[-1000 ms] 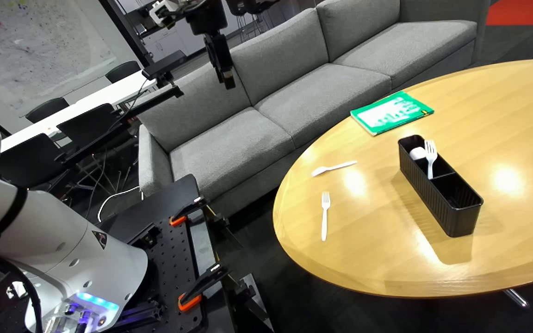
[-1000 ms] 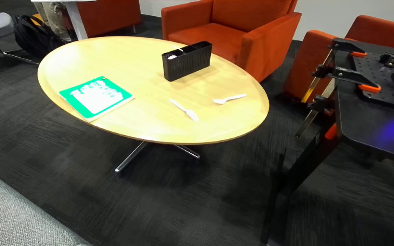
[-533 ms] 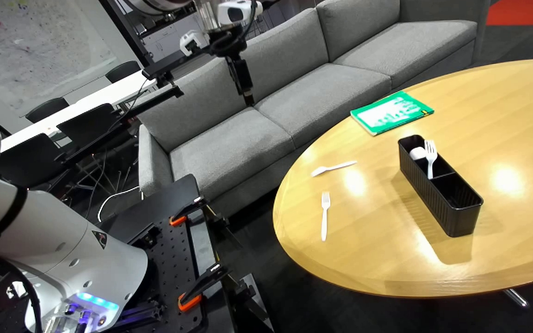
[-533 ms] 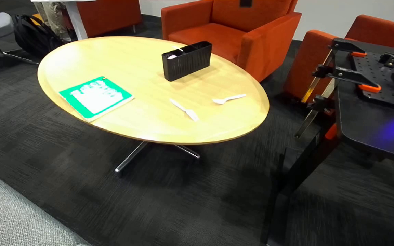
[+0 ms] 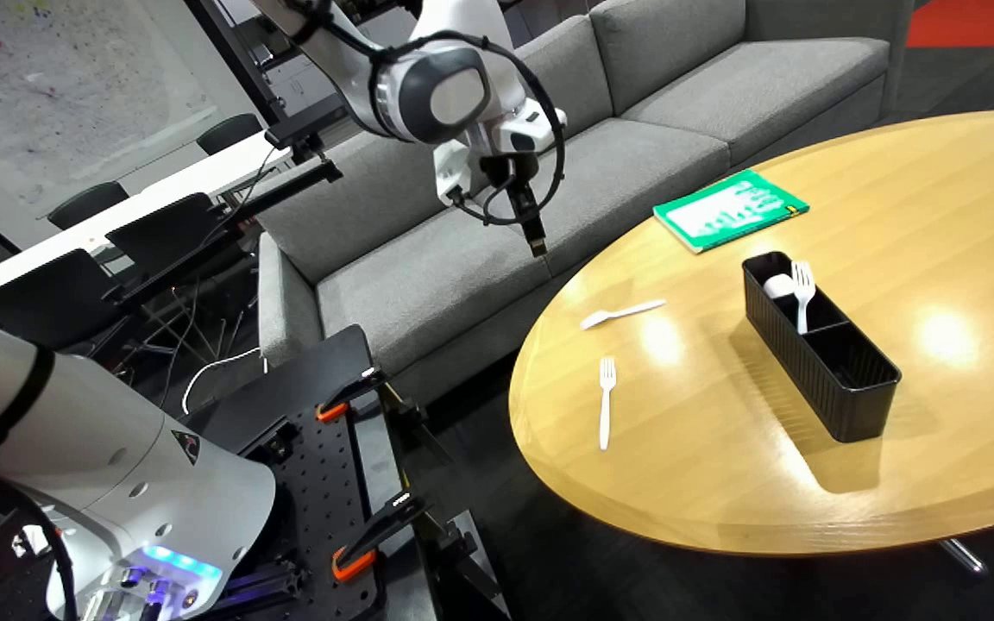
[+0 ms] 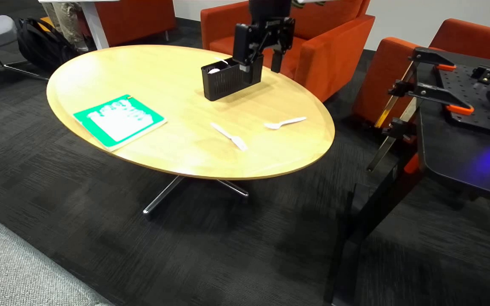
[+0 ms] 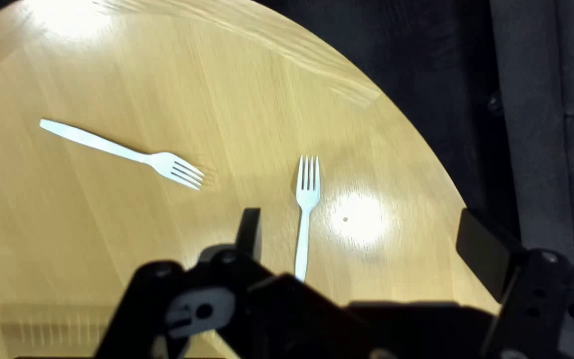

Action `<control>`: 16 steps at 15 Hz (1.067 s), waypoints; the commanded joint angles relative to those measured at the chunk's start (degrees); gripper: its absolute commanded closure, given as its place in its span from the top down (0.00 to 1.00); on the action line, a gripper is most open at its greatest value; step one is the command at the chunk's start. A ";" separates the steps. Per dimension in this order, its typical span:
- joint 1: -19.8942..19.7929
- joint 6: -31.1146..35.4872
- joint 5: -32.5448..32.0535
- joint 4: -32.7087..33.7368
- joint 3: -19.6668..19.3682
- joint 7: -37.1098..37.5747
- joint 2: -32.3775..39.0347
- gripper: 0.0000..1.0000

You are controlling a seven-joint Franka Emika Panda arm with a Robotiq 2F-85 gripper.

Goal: Pick up the folk on the left and put it on the right

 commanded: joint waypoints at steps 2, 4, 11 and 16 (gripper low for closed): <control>5.26 2.74 3.56 10.88 -5.46 4.48 11.44 1.00; 6.86 3.19 4.28 14.88 -7.17 6.04 15.39 1.00; 8.31 3.32 4.05 24.60 -9.49 5.59 25.55 1.00; 6.86 3.43 4.14 29.43 -9.41 3.89 30.67 1.00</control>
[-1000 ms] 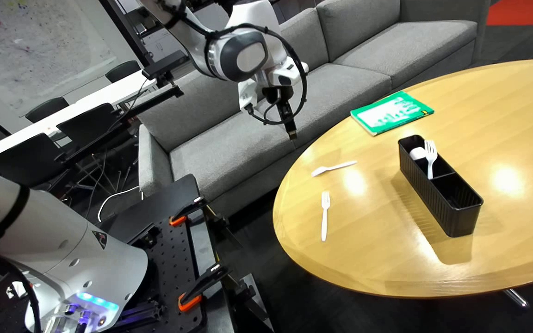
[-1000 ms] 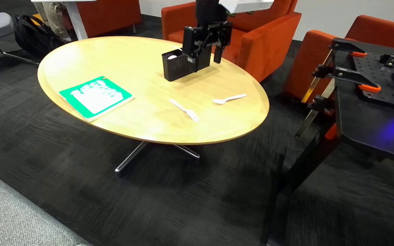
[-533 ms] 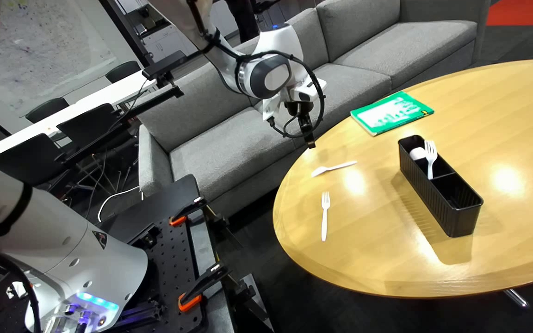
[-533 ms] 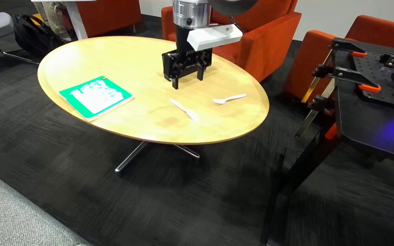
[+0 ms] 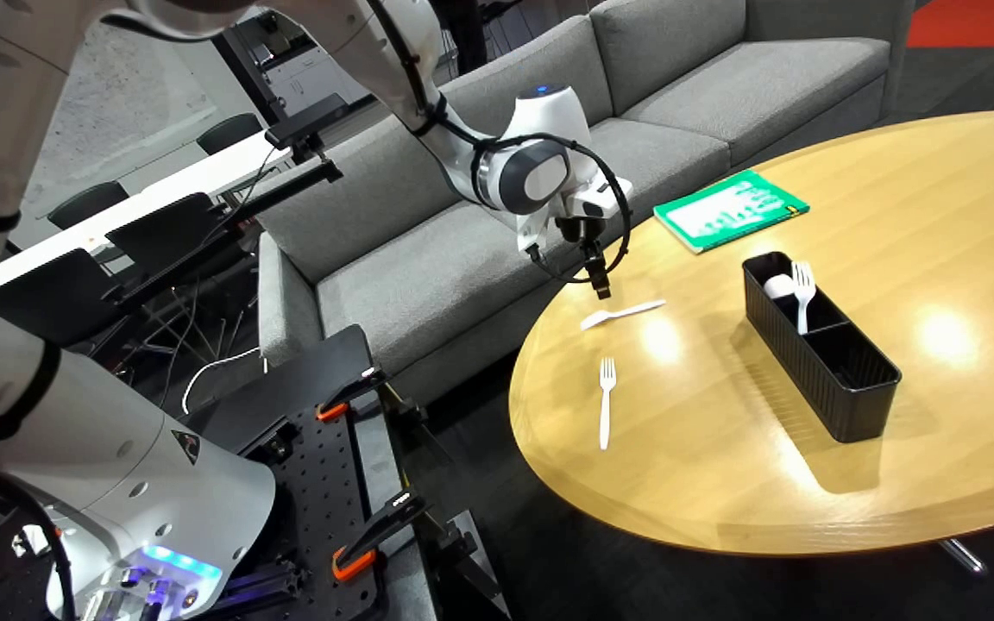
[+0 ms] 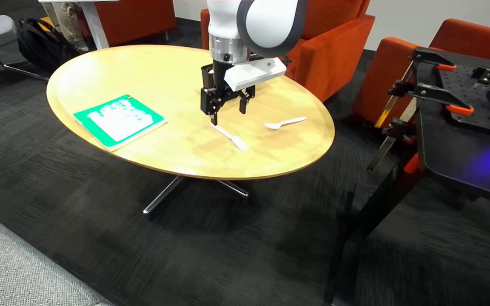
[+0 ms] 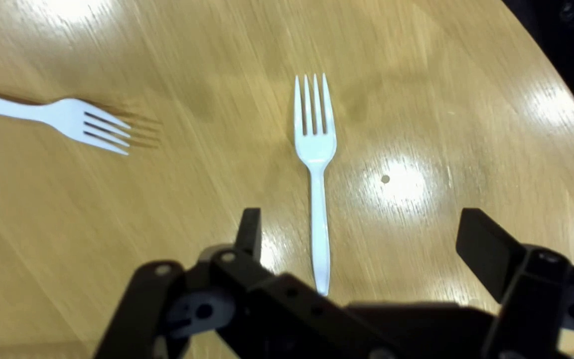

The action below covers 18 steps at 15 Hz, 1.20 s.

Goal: Pick up the folk on the left and put it on the right

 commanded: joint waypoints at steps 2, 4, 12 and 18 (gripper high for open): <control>-1.09 0.60 1.08 5.06 0.24 -1.84 4.53 1.00; -1.35 0.40 1.13 6.37 0.18 -1.88 5.94 1.00; -2.28 -0.25 1.27 10.08 0.18 -1.92 10.74 1.00; -2.27 -0.39 1.49 11.06 0.18 -1.63 12.46 0.58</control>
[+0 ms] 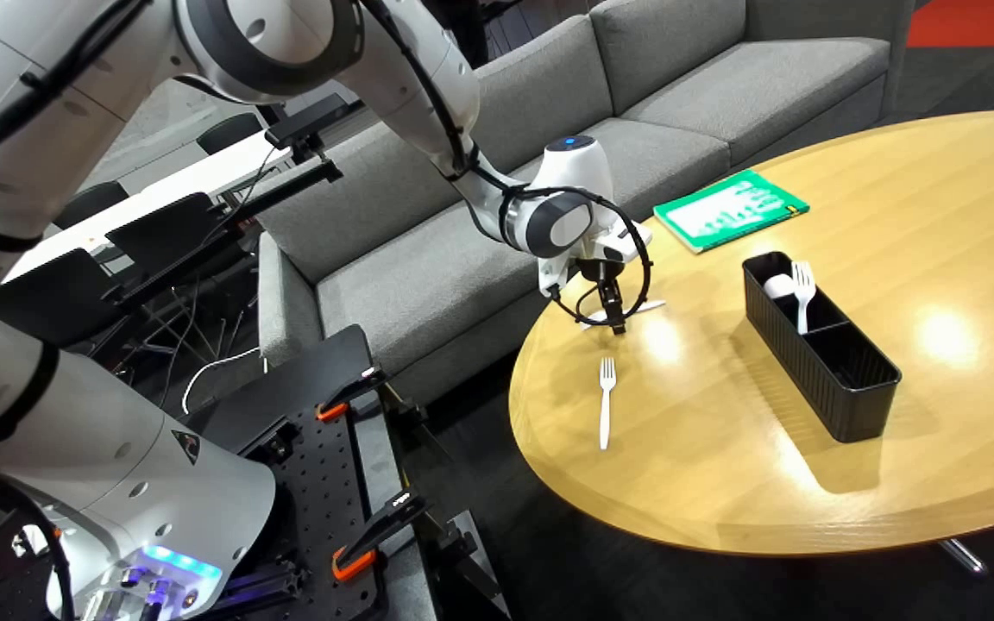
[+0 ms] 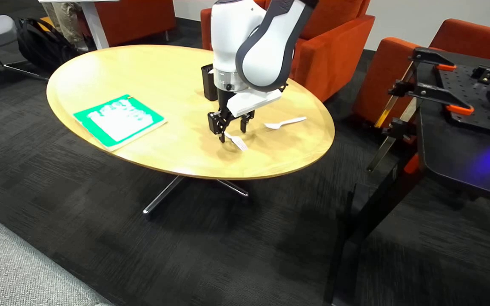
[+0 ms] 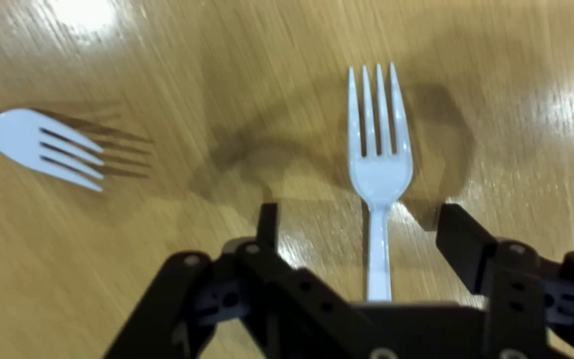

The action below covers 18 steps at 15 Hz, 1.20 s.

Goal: Pick up the folk on the left and put it on the right

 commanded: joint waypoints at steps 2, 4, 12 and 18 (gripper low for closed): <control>-0.28 -0.49 1.53 1.65 0.09 -1.32 0.99 0.42; -0.19 -0.57 1.54 2.04 0.05 -1.21 0.91 0.28; 0.88 -0.52 3.38 -1.74 -0.15 1.74 -3.18 0.03; -5.00 5.44 13.71 -15.93 1.34 3.78 -14.10 0.03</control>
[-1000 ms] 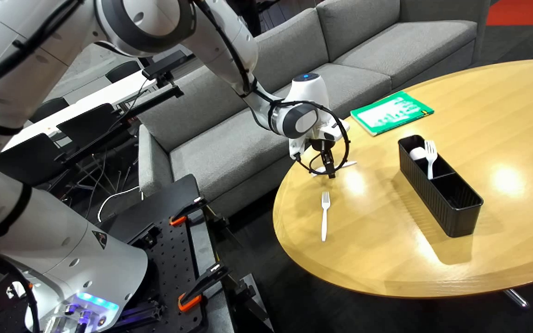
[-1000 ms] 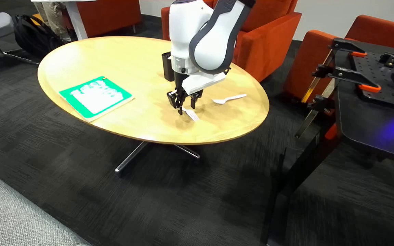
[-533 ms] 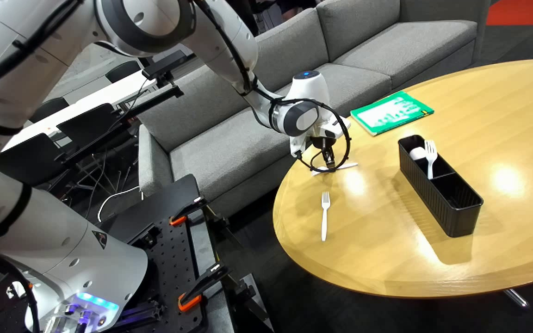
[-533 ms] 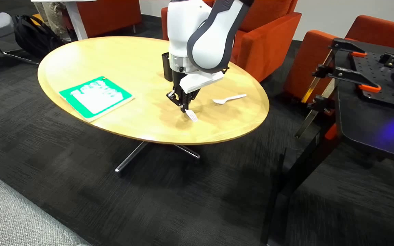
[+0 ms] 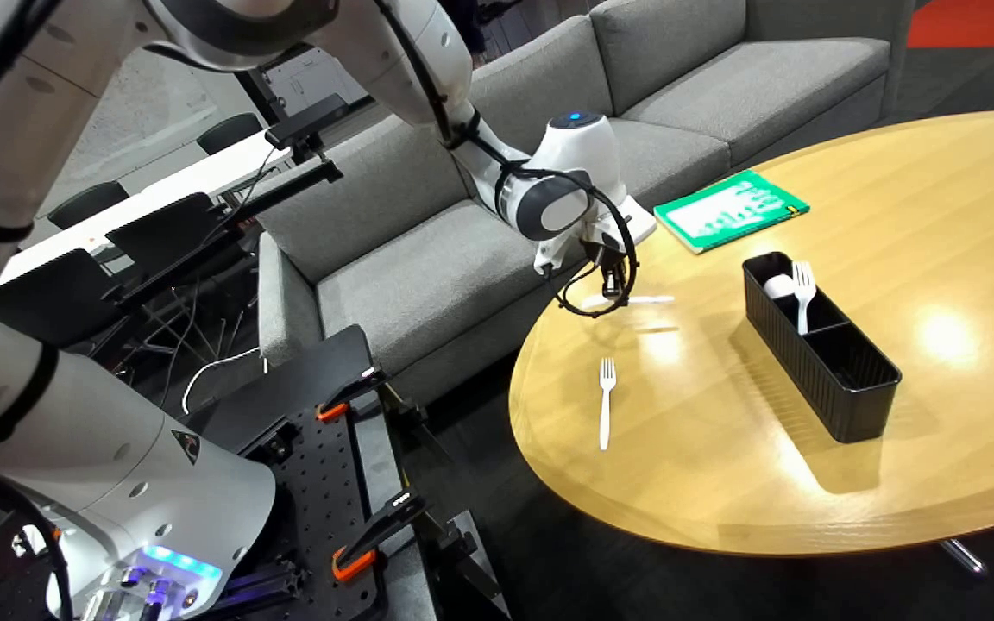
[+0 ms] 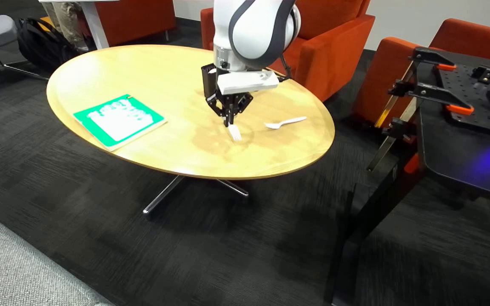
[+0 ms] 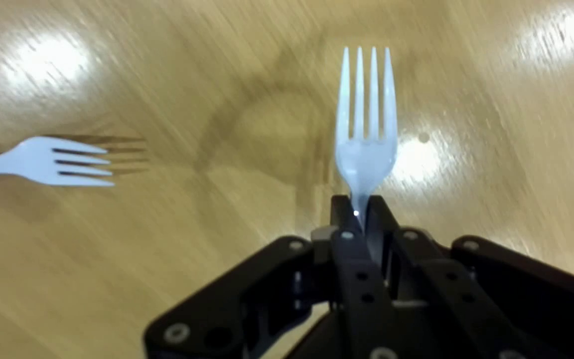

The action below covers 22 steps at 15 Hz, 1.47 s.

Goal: Pick up the folk on the left and put it on the right

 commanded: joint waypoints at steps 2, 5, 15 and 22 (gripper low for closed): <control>-6.92 5.38 6.85 -14.73 1.18 0.78 -10.35 0.03; -12.34 7.22 11.07 -18.69 1.35 0.92 -12.21 0.03; -22.94 6.80 20.39 -15.49 1.79 1.73 -7.46 0.03; -20.76 8.93 20.57 -13.86 -0.31 5.28 -3.04 0.03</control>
